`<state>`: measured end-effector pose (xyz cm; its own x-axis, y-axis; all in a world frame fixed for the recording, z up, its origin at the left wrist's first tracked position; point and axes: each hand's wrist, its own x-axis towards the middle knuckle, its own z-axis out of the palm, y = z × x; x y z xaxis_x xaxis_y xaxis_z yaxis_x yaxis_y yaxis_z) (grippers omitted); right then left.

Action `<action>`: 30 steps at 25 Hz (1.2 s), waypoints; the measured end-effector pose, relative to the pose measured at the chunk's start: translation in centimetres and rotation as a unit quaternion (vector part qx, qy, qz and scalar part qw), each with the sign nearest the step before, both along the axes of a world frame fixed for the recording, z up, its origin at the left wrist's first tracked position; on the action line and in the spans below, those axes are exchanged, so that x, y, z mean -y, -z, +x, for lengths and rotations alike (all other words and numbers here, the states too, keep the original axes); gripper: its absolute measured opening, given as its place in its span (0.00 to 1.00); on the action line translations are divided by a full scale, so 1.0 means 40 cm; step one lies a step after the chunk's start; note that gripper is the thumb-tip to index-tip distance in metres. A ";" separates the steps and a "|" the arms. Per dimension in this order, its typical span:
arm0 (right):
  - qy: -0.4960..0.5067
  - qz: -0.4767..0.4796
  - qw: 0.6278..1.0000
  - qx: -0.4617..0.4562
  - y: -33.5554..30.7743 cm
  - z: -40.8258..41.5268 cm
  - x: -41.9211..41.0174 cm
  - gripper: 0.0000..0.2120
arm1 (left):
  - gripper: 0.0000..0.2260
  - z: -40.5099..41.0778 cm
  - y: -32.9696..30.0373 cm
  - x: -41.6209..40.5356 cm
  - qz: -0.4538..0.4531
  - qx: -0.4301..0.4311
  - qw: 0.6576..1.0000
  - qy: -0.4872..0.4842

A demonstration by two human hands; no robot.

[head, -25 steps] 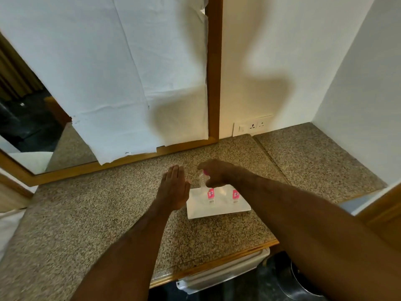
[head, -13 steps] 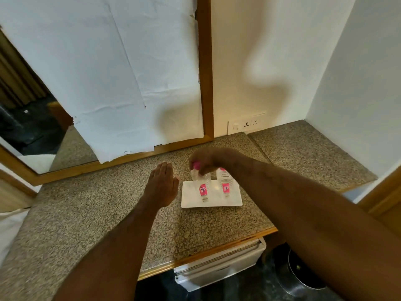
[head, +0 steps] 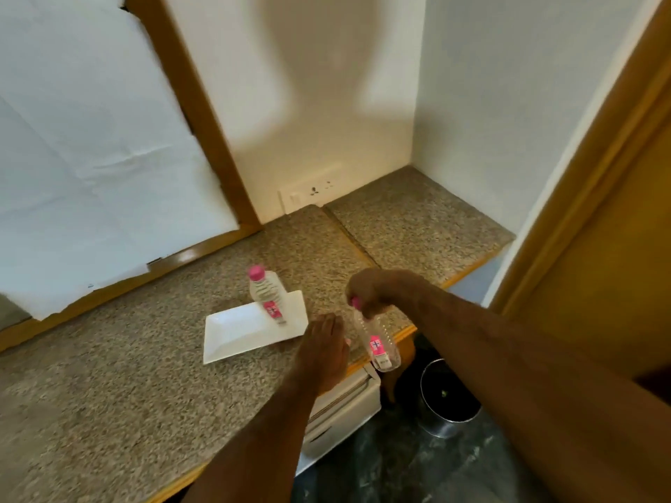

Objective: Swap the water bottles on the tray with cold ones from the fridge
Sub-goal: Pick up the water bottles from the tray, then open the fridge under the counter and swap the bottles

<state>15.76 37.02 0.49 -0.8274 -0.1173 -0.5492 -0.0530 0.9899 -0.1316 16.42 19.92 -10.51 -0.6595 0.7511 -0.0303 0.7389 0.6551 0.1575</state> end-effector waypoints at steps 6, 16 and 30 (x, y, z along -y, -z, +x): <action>0.161 -0.041 0.986 -0.006 0.263 0.165 -0.226 0.11 | 0.25 -0.071 0.153 -0.268 -0.041 0.030 0.997 0.063; 0.385 -0.046 0.921 -0.037 0.679 0.308 -0.330 0.13 | 0.27 -0.079 0.268 -0.338 0.029 -0.024 0.999 0.028; 0.546 -0.093 0.833 -0.002 0.910 0.485 -0.201 0.16 | 0.26 -0.035 0.282 -0.314 0.031 -0.069 0.997 -0.014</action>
